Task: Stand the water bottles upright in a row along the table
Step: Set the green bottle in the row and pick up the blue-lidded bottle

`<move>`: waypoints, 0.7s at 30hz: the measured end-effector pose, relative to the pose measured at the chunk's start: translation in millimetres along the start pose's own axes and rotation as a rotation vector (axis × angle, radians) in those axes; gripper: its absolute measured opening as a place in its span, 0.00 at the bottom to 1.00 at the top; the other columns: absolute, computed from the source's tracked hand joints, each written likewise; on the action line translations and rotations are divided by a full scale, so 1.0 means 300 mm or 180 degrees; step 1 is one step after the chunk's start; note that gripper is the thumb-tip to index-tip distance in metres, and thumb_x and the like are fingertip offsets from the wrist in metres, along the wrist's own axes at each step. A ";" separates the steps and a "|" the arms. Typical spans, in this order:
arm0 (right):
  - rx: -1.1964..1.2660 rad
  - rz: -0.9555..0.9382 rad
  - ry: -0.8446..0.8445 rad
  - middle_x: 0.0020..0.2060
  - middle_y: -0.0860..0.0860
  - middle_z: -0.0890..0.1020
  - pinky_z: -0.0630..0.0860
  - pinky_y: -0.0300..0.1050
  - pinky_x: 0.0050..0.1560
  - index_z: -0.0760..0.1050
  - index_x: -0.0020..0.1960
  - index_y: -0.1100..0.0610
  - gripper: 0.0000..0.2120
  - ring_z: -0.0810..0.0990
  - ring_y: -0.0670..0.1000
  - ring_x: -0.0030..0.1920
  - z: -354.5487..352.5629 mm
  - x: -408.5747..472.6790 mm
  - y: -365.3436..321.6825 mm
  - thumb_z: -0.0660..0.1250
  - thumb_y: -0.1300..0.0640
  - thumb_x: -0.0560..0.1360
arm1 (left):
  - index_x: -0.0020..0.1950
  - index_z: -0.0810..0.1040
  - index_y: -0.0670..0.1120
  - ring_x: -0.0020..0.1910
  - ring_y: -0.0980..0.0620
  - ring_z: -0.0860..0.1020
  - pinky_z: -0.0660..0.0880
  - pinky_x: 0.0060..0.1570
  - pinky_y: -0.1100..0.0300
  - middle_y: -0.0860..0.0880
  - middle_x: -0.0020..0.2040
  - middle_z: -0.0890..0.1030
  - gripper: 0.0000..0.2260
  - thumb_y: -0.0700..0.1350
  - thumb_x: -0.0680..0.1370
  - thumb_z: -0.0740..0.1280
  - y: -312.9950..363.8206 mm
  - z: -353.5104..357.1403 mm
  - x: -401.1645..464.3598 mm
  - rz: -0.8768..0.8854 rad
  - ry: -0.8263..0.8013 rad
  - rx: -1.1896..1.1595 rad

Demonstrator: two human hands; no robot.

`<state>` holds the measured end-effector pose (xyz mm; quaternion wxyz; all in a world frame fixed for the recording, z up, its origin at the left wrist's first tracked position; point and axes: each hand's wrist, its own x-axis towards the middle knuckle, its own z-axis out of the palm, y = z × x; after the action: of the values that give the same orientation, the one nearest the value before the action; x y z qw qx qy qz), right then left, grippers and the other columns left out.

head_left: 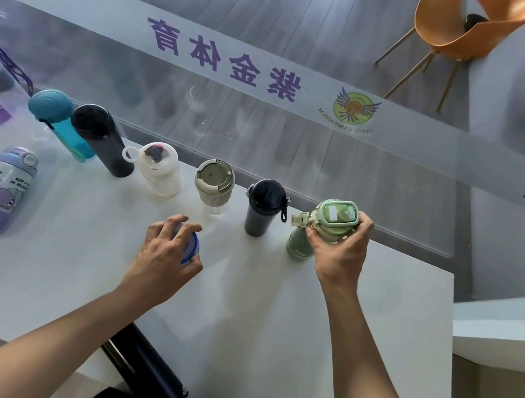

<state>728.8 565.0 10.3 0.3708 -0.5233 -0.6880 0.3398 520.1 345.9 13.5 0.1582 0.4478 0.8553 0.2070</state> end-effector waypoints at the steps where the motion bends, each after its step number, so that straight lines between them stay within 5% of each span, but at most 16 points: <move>1: -0.0032 -0.0016 0.0017 0.58 0.53 0.75 0.76 0.49 0.58 0.66 0.64 0.57 0.36 0.77 0.53 0.55 0.002 -0.007 -0.001 0.83 0.55 0.63 | 0.67 0.71 0.52 0.67 0.42 0.63 0.69 0.63 0.47 0.48 0.71 0.68 0.23 0.47 0.73 0.70 0.000 0.000 -0.002 -0.0003 -0.0001 -0.0005; 9: -0.0228 -0.0039 0.0175 0.59 0.56 0.75 0.73 0.45 0.62 0.68 0.66 0.62 0.38 0.76 0.56 0.59 0.014 0.012 0.000 0.83 0.54 0.63 | 0.67 0.71 0.52 0.66 0.42 0.63 0.68 0.63 0.47 0.47 0.70 0.68 0.23 0.47 0.73 0.70 -0.006 0.002 -0.003 0.0021 -0.0012 0.0016; 14: -0.0229 0.0096 0.0242 0.59 0.57 0.76 0.66 0.31 0.57 0.69 0.65 0.61 0.38 0.76 0.55 0.58 0.006 0.049 -0.003 0.84 0.53 0.62 | 0.67 0.71 0.52 0.66 0.41 0.63 0.68 0.63 0.47 0.47 0.70 0.68 0.23 0.47 0.73 0.70 -0.006 0.002 -0.003 0.0014 0.0000 0.0027; 21: -0.0315 0.0036 0.0198 0.59 0.56 0.75 0.68 0.35 0.58 0.68 0.64 0.61 0.38 0.76 0.55 0.58 -0.010 0.045 0.014 0.84 0.52 0.62 | 0.68 0.70 0.52 0.66 0.40 0.64 0.67 0.64 0.46 0.47 0.71 0.67 0.24 0.48 0.73 0.70 0.002 0.001 -0.005 -0.0006 -0.0013 -0.0008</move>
<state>731.0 579.4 10.4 0.3638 -0.5551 -0.6890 0.2910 521.5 345.0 13.7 0.1607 0.4472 0.8552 0.2071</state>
